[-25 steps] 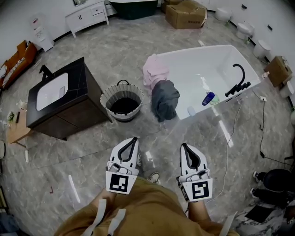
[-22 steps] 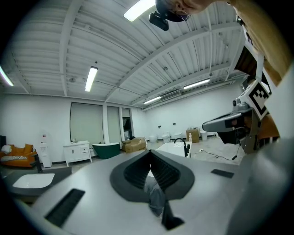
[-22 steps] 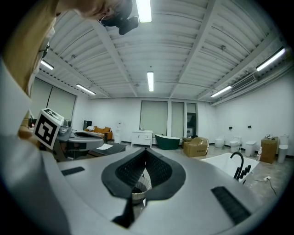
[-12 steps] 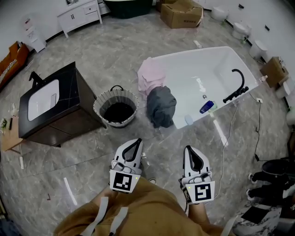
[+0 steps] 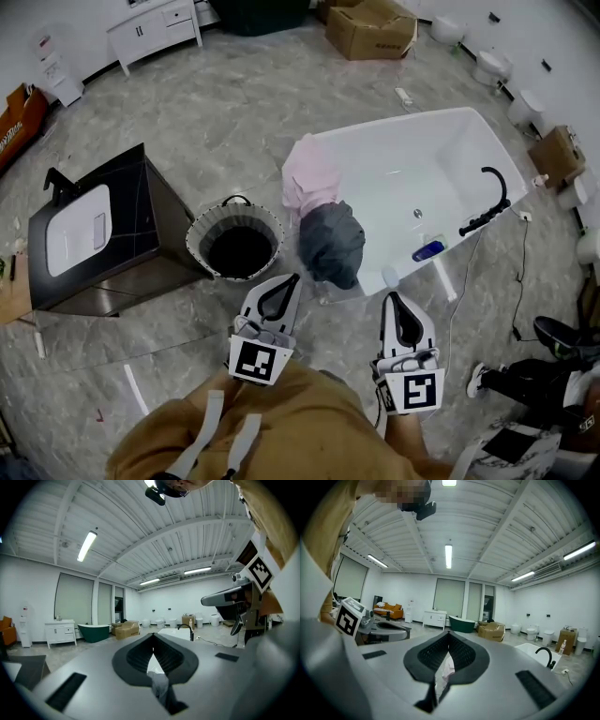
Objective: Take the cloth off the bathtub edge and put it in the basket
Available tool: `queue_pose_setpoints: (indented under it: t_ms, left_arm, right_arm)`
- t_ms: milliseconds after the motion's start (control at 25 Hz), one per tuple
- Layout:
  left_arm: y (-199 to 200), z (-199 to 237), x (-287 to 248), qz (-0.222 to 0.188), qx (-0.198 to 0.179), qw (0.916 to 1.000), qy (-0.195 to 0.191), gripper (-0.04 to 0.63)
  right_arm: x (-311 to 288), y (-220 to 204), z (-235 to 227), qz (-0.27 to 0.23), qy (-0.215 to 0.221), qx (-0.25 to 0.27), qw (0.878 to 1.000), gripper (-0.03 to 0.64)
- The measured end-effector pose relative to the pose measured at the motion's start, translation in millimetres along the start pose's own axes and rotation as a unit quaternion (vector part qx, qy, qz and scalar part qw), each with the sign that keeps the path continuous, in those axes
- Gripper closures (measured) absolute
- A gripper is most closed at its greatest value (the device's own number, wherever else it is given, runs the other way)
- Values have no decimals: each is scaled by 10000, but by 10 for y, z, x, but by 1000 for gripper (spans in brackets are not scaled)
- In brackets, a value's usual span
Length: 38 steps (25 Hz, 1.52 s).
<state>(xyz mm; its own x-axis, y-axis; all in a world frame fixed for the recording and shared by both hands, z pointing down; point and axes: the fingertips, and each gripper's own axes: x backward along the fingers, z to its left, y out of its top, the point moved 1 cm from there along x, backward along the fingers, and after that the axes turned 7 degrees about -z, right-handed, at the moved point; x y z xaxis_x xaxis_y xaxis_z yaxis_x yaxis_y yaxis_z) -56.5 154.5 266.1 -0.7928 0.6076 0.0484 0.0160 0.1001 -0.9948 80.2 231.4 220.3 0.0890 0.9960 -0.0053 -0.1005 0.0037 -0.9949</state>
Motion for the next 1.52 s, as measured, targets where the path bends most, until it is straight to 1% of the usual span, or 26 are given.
queue_pose_setpoints:
  t_ms: [160,360,480,560,760,920,1080,1320,1400,1520]
  left_arm:
    - [-107,200,-265,44,29,9999,-105,589]
    - [-219,156,-601,156,189,9995,-188,589]
    - [-206,153,-804,193,138,9997,-113,589]
    - [-193,122,-913,232,172,9996,-23,589]
    - [-250,66,-1181,375,201,9991,23,589]
    - [-558,152,-1309,696,334,9968,185,589]
    - [-986,228,-1545,998,419,9938,266,588]
    - [-1651,255,-1842,1332,399,9901,192,588]
    - [-1855,268,-1930,1421,469,9886,147,588]
    - [-2192,227,-2038,1600,645,9850,-25,588]
  right_arm:
    - [-248,-48,-63,50,-106,-34,9999,611]
    - [-421,-132,-392,158,-222,-115,9996,612]
    - [-541,-152,-580,142,-172,-163,9996,612]
    - [-588,-158,-708,145,-99,-186,9997,612]
    - [-754,-222,-965,194,30,-236,9995,612]
    - [-914,-388,-1018,316,145,-241,9991,612]
    - [-1067,-616,-1116,476,200,-249,9984,612]
    - [-1283,-1063,-1167,722,228,-319,9966,612]
    - [-1369,-1203,-1187,770,210,-360,9962,612]
    - [-1482,-1386,-1196,818,227,-400,9956,612]
